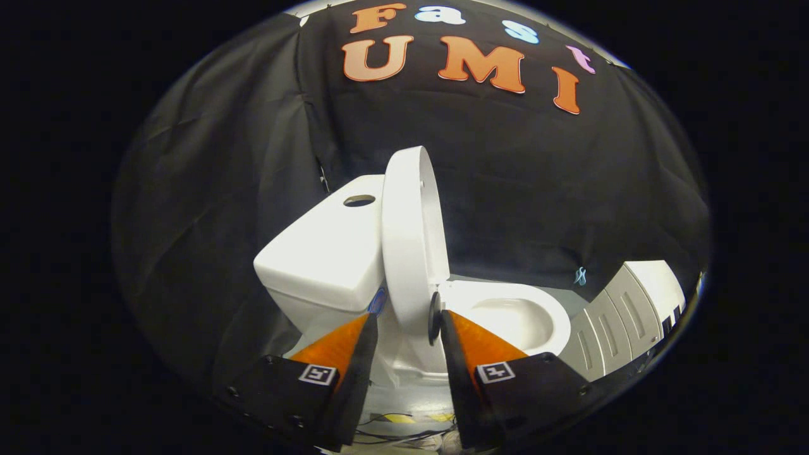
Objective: Open the toilet lid.
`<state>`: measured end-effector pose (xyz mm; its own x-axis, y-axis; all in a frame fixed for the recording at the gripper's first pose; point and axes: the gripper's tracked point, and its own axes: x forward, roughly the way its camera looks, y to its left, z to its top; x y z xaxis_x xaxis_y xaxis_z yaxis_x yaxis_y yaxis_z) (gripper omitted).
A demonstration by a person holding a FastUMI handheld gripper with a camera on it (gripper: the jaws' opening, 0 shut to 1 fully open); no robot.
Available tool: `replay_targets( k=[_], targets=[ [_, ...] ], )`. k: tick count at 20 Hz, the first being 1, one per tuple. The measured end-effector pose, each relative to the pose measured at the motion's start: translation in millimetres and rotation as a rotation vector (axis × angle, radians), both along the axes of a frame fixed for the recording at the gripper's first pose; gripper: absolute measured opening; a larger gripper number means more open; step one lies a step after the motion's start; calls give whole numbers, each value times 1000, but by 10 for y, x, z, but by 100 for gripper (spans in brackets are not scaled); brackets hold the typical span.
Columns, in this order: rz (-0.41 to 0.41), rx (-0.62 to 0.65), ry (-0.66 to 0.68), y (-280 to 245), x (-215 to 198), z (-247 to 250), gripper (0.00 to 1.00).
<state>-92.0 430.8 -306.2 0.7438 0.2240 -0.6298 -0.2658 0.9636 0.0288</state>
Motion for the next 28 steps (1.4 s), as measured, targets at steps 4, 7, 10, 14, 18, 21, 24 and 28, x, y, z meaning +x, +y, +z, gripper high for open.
replay_targets(
  k=[4,7,10,14,18,21,24,28],
  targets=[
    [23,60,-93,-179,38,432,91],
    [15,132,-126,-390,112,692,99],
    [-4,164,-158,-728,220,929,99],
    [-48,139,-212,-1332,425,1102,99],
    [-96,77,-273,-1970,547,1269,99],
    [-136,69,-298,-2396,608,1369,99],
    [-186,129,-294,-2764,650,1448,99],
    [-251,133,-332,-3373,771,1617,99]
  ],
)
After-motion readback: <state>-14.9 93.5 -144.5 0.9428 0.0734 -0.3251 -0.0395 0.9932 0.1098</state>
